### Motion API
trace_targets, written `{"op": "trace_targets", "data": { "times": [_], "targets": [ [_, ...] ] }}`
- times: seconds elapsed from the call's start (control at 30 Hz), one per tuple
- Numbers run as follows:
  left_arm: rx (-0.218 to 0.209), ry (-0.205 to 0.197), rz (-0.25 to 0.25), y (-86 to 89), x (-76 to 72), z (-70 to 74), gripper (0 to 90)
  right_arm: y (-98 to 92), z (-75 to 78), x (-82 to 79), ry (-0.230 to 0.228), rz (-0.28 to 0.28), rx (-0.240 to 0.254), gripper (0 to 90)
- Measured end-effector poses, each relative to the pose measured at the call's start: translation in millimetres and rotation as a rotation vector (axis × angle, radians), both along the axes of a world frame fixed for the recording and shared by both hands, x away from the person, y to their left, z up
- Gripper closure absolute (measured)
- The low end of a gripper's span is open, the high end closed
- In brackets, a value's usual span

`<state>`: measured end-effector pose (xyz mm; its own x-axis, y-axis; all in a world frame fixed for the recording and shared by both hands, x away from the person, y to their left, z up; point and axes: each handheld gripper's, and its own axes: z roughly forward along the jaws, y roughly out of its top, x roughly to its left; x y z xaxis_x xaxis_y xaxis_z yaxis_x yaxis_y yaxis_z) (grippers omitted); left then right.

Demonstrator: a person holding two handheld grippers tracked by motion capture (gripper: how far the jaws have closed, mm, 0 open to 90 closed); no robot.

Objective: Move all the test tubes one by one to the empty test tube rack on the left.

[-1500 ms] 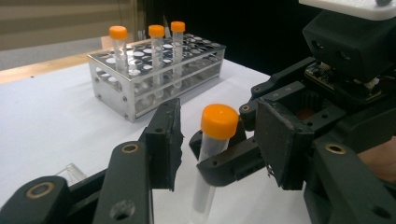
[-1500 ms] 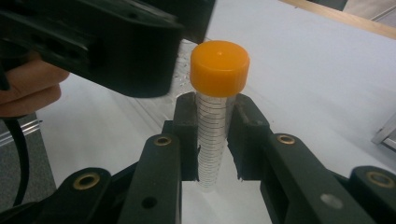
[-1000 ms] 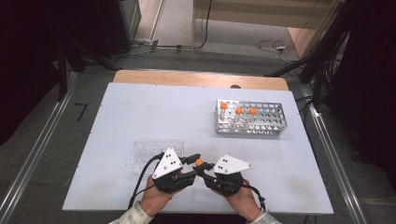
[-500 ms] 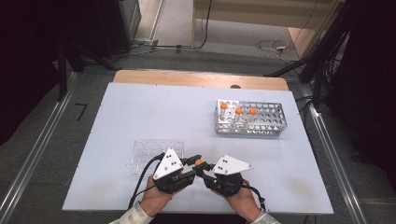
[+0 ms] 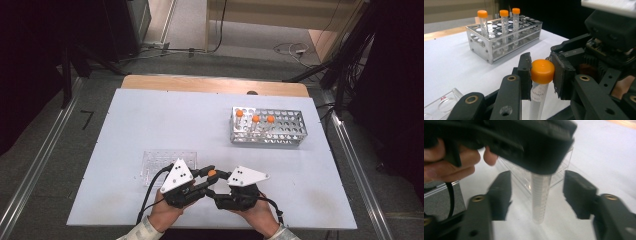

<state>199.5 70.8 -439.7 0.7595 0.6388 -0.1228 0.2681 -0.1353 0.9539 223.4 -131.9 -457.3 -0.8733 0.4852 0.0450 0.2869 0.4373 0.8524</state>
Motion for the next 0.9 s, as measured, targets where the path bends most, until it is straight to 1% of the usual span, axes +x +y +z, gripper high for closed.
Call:
{"op": "trace_targets", "data": {
  "times": [0.03, 0.13, 0.2, 0.23, 0.37, 0.5, 0.63, 0.8, 0.9],
  "targets": [
    [-0.007, 0.001, -0.002, 1.4, -0.6, 1.7, 70.4, 0.0, 0.0, 0.0, 0.0, 0.0, 0.0, 32.1],
    [-0.021, 0.005, -0.003, 5.8, -3.1, 7.5, 70.4, -4.9, -0.2, 0.7, 0.008, -0.004, 0.0, 25.5],
    [-0.03, 0.01, -0.008, 9.2, -5.3, 10.7, 70.4, -6.9, -0.7, 0.1, 0.012, -0.002, 0.0, 24.7],
    [-0.027, 0.013, -0.008, 10.7, -6.8, 12.1, 70.4, -11.0, -2.9, -0.3, 0.015, -0.006, -0.006, 23.7],
    [-0.013, 0.014, -0.011, 17.6, -13.2, 15.7, 70.4, -16.8, -6.2, 0.3, 0.025, -0.02, -0.011, 23.0],
    [-0.009, 0.013, -0.005, 28.2, -19.8, 20.5, 70.3, -24.8, -5.2, 0.8, 0.024, -0.042, -0.006, 23.0],
    [-0.014, 0.011, 0.013, 41.5, -24.8, 26.9, 70.3, -34.8, -5.4, 2.2, 0.02, -0.065, -0.002, 23.0],
    [-0.002, 0.031, 0.053, 59.1, -26.1, 33.4, 70.4, -46.9, -3.1, 4.1, 0.013, -0.101, 0.008, 23.2],
    [0.006, 0.033, 0.071, 66.8, -26.3, 39.1, 70.3, -51.8, -3.0, 5.5, 0.014, -0.122, 0.011, 23.2]
  ]
}}
